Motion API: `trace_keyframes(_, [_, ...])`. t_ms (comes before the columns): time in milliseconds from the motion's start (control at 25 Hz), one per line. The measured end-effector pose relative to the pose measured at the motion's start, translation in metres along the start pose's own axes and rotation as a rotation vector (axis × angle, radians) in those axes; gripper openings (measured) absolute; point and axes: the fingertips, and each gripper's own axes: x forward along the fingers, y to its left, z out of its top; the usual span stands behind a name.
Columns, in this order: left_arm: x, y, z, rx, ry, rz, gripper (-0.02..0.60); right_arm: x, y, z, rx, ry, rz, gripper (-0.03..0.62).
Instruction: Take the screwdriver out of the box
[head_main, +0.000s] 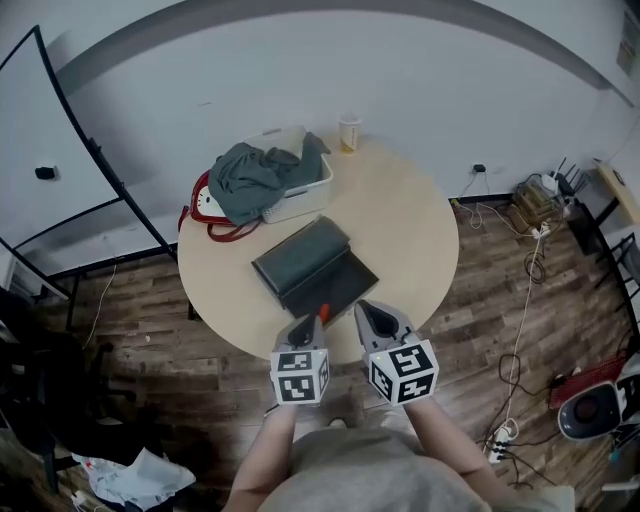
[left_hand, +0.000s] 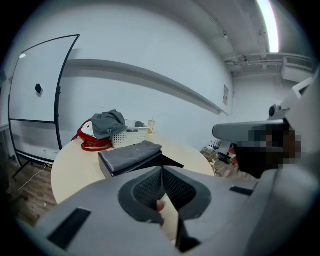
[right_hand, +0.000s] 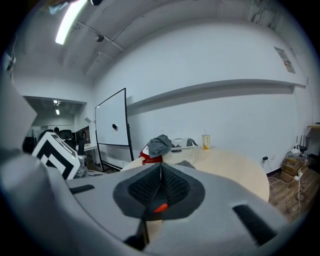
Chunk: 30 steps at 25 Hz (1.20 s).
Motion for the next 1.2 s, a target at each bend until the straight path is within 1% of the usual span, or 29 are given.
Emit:
trace_keyframes(240, [0.029,0.009,-0.015,-0.018,0.075,-0.023,0.008,0.013,-0.016,-0.008,0.019,0.038,-0.027,0.002])
trace_keyframes(400, [0.046,0.014,-0.019,-0.033,0.111,-0.017,0.008,0.023,-0.022,-0.011,0.018,0.048,-0.001,0.002])
trace_keyframes(480, [0.057,0.014,-0.023,-0.027,0.141,-0.032,0.009,0.03,-0.027,-0.014,0.02,0.05,0.01,0.002])
trace_keyframes(640, [0.079,0.015,-0.031,-0.012,0.21,-0.056,0.009,0.047,-0.039,-0.019,0.018,0.065,0.038,0.002])
trace_keyframes(760, [0.096,0.015,-0.039,-0.007,0.281,-0.072,0.014,0.059,-0.051,-0.023,0.03,0.08,0.047,0.002])
trace_keyframes(800, [0.101,0.015,-0.041,-0.007,0.307,-0.083,0.036,0.063,-0.055,-0.023,0.033,0.084,0.048,0.002])
trace_keyframes(880, [0.112,0.016,-0.046,-0.006,0.354,-0.098,0.112,0.071,-0.061,-0.022,0.036,0.088,0.054,0.002])
trace_keyframes(1000, [0.128,0.02,-0.051,0.008,0.411,-0.09,0.121,0.081,-0.07,-0.02,0.043,0.093,0.061,0.002])
trace_keyframes(1080, [0.137,0.02,-0.057,0.017,0.469,-0.097,0.135,0.088,-0.076,-0.021,0.048,0.099,0.065,0.002])
trace_keyframes(1120, [0.142,0.02,-0.062,0.029,0.501,-0.105,0.14,0.09,-0.078,-0.021,0.05,0.103,0.066,0.002])
trace_keyframes(1200, [0.15,0.024,-0.066,0.077,0.545,-0.099,0.144,0.095,-0.083,-0.022,0.053,0.109,0.068,0.002])
